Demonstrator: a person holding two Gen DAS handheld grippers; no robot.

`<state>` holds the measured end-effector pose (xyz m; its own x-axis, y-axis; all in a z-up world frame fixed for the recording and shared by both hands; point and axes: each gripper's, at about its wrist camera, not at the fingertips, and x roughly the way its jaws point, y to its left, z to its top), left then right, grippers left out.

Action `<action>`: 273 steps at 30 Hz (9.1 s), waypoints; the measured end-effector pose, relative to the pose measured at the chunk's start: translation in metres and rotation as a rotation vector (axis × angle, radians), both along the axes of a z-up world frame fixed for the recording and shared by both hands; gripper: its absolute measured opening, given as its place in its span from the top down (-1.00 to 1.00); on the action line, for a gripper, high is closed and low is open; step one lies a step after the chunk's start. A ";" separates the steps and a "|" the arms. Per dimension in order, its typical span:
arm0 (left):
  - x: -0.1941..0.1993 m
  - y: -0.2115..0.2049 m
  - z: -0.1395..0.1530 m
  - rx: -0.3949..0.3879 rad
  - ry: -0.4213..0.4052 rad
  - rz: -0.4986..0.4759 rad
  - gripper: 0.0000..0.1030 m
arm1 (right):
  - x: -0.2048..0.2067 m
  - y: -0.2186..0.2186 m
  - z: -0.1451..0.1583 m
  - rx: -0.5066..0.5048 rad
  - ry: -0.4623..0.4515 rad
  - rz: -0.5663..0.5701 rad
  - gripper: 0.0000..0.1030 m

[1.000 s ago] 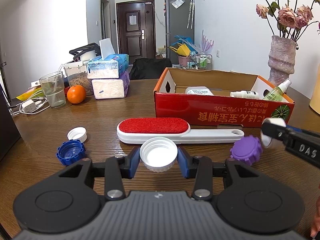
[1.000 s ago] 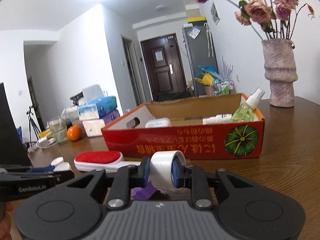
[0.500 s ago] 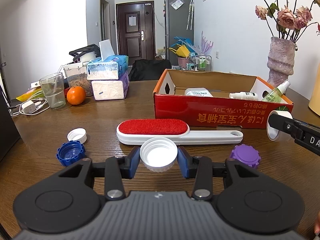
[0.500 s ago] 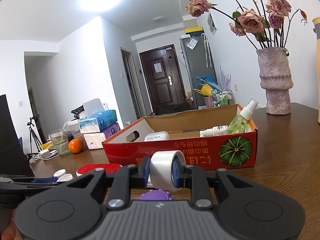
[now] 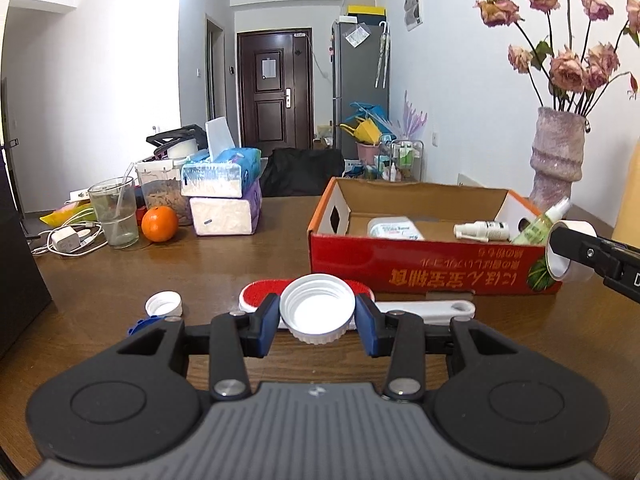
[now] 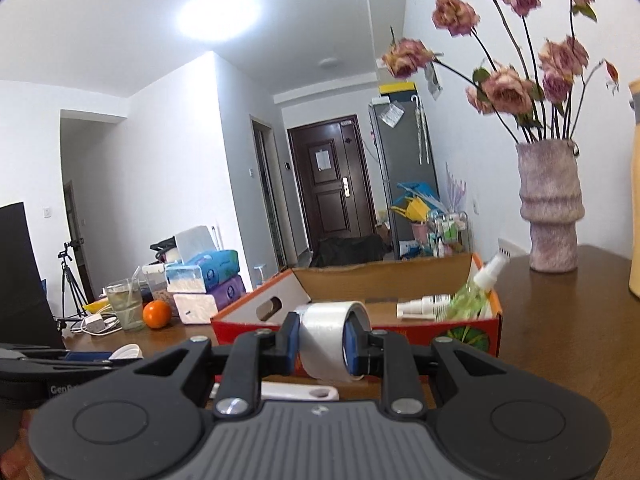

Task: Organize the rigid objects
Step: 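Lift and carry the white cap and tape roll over the cardboard box, then lower the cap and tape roll into the box and open both tools, then withdraw both tools from the box back over the table, then grasp the blue bottle cap with the left tool while the right tool grasps the purple gear-shaped cap, then lift and carry the blue cap and purple cap over the cardboard box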

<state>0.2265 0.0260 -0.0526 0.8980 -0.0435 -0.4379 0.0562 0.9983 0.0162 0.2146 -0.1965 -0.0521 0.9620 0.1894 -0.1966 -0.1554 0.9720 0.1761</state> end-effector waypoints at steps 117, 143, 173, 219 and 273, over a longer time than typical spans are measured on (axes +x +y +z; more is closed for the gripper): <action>0.192 -0.085 -0.001 0.017 0.066 0.066 -1.00 | 0.158 -0.050 0.002 -0.039 0.094 -0.136 -1.00; 0.141 -0.057 0.010 0.084 0.045 0.099 -1.00 | 0.113 -0.024 0.015 -0.133 0.151 -0.166 -1.00; 0.039 0.034 -0.008 0.131 0.102 0.148 -1.00 | 0.040 0.054 -0.020 -0.153 0.266 -0.086 -1.00; 0.072 0.135 -0.053 0.071 0.227 0.280 -1.00 | 0.057 0.065 -0.055 -0.104 0.374 -0.099 -0.03; 0.034 0.063 -0.017 -0.002 0.072 0.093 -0.04 | 0.030 0.065 -0.019 -0.085 0.211 -0.085 -0.03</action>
<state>0.2608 0.0890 -0.0692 0.8645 0.0374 -0.5013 -0.0356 0.9993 0.0133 0.2442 -0.1317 -0.0707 0.9098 0.0842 -0.4064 -0.0413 0.9927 0.1131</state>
